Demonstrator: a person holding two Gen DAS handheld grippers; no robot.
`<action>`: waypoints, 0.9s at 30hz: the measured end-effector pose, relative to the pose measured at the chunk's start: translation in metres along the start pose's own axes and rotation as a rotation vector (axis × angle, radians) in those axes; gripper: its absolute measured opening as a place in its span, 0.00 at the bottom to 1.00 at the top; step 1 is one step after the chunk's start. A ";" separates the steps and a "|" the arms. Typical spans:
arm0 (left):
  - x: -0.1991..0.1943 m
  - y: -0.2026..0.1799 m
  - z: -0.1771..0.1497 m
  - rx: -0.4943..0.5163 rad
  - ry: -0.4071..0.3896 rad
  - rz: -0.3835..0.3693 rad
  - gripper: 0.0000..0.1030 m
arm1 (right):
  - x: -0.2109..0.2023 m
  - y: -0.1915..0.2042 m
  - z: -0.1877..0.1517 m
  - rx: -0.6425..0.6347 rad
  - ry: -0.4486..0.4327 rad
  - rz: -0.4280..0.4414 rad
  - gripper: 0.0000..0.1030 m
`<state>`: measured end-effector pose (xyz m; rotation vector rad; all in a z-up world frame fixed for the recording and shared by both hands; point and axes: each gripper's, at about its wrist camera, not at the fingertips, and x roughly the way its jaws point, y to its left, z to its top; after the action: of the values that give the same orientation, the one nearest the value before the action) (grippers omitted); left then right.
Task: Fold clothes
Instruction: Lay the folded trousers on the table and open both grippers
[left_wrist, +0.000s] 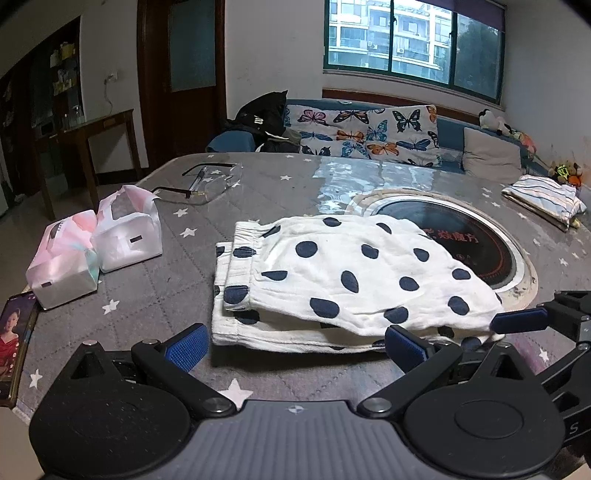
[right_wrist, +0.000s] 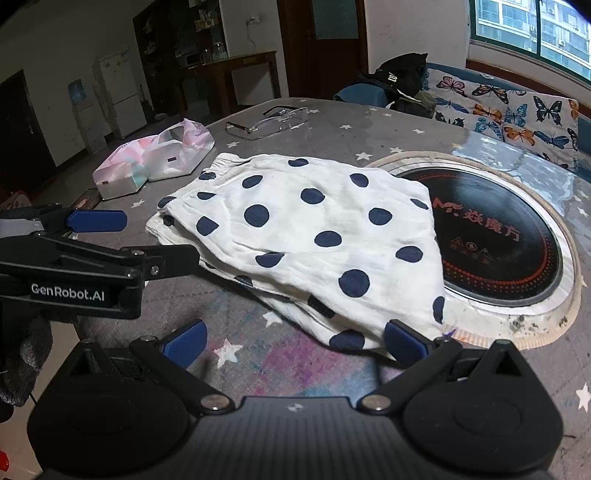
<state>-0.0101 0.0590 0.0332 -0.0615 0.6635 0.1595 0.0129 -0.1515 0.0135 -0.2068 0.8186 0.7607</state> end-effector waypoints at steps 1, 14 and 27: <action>0.000 -0.001 -0.001 0.005 -0.001 0.003 1.00 | 0.000 0.000 0.000 -0.002 0.002 0.000 1.00; -0.002 0.014 0.001 -0.002 -0.013 0.037 1.00 | 0.001 0.002 0.003 -0.019 -0.006 0.000 1.00; 0.025 0.070 0.014 -0.151 -0.018 0.114 1.00 | 0.032 0.026 0.027 -0.119 -0.035 0.135 1.00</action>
<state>0.0061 0.1332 0.0283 -0.1668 0.6364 0.3199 0.0252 -0.1040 0.0111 -0.2458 0.7606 0.9385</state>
